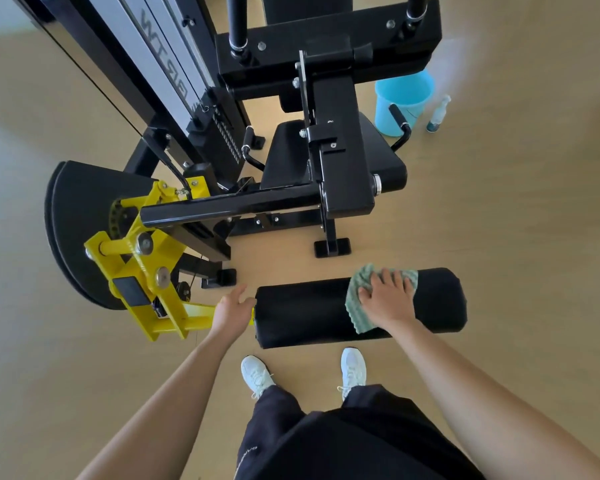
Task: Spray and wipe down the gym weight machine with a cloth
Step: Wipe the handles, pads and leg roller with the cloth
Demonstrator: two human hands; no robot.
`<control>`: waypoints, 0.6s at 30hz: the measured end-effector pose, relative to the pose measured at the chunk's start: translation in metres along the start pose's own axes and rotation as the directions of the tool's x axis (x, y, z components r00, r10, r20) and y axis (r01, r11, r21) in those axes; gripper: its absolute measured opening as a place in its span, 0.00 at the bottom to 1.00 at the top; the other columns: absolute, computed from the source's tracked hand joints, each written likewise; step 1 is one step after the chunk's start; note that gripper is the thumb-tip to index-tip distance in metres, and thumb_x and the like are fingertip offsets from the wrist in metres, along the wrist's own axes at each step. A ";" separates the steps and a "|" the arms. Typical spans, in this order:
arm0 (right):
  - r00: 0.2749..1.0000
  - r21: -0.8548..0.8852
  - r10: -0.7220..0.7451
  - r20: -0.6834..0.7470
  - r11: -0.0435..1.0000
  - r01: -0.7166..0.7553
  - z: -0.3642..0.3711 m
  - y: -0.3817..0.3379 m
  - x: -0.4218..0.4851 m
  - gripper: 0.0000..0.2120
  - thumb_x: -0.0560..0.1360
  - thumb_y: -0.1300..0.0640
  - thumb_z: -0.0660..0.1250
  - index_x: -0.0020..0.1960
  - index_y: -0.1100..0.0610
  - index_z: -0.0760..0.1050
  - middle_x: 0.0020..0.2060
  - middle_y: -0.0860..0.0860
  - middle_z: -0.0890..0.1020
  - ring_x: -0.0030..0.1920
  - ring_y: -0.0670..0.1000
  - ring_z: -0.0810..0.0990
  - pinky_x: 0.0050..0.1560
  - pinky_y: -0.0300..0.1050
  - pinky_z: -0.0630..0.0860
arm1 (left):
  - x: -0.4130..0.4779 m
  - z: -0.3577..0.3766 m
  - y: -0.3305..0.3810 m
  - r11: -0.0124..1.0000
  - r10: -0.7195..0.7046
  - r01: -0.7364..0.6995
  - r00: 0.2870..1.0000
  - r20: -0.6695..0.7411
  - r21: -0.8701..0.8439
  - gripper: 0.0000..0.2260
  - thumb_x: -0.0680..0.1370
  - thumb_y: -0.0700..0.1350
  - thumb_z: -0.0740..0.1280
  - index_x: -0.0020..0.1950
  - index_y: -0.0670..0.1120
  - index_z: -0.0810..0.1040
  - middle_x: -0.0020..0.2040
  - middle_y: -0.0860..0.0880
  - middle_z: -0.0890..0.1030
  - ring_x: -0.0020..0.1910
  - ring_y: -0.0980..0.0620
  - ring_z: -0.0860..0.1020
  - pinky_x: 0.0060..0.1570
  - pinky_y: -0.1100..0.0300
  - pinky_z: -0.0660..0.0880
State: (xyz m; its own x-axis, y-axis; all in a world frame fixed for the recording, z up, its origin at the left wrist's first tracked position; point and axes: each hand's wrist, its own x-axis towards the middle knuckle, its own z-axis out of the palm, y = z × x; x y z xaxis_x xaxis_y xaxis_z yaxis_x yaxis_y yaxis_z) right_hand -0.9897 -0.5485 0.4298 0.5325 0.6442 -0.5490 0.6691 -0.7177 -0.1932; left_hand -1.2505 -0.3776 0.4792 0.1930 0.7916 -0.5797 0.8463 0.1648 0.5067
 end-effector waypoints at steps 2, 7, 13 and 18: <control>0.993 0.011 0.114 -0.006 0.993 -0.114 -0.009 0.027 0.008 0.31 0.84 0.41 0.47 0.82 0.55 0.57 0.83 0.58 0.54 0.83 0.61 0.48 0.82 0.60 0.44 | -0.001 0.008 0.009 1.000 -0.001 0.000 0.999 0.040 0.031 0.26 0.82 0.44 0.64 0.80 0.45 0.65 0.75 0.42 0.73 0.72 0.40 0.72 0.64 0.52 0.70; 0.967 -0.009 0.256 -0.001 0.967 -0.256 -0.020 0.056 0.012 0.30 0.84 0.41 0.46 0.82 0.54 0.57 0.83 0.58 0.52 0.83 0.63 0.44 0.81 0.61 0.41 | -0.018 0.035 0.007 0.996 0.053 -0.055 0.998 0.033 0.070 0.24 0.82 0.40 0.62 0.80 0.44 0.66 0.75 0.44 0.73 0.70 0.42 0.73 0.57 0.58 0.69; 0.994 0.035 0.102 -0.045 0.994 -0.101 -0.004 0.014 -0.001 0.23 0.86 0.48 0.48 0.79 0.49 0.62 0.81 0.49 0.60 0.82 0.65 0.47 0.77 0.73 0.40 | -0.022 0.025 -0.007 0.998 0.056 -0.055 0.998 -0.037 0.039 0.21 0.82 0.39 0.62 0.76 0.47 0.73 0.67 0.44 0.80 0.49 0.50 0.75 0.48 0.59 0.70; 0.988 0.047 -0.150 -0.045 0.987 0.152 0.015 -0.035 -0.015 0.20 0.86 0.51 0.50 0.78 0.46 0.63 0.80 0.45 0.62 0.82 0.62 0.50 0.77 0.73 0.39 | -0.030 0.021 -0.024 0.998 0.000 -0.003 0.998 -0.060 -0.055 0.17 0.81 0.39 0.63 0.68 0.48 0.82 0.62 0.47 0.84 0.56 0.46 0.80 0.54 0.58 0.73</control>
State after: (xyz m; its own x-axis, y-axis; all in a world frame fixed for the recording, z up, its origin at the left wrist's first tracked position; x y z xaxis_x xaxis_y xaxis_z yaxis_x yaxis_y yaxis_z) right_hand -1.0287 -0.5375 0.4330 0.4492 0.7559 -0.4764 0.7170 -0.6230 -0.3125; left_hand -1.2657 -0.4176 0.4706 0.1623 0.8256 -0.5403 0.8172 0.1944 0.5426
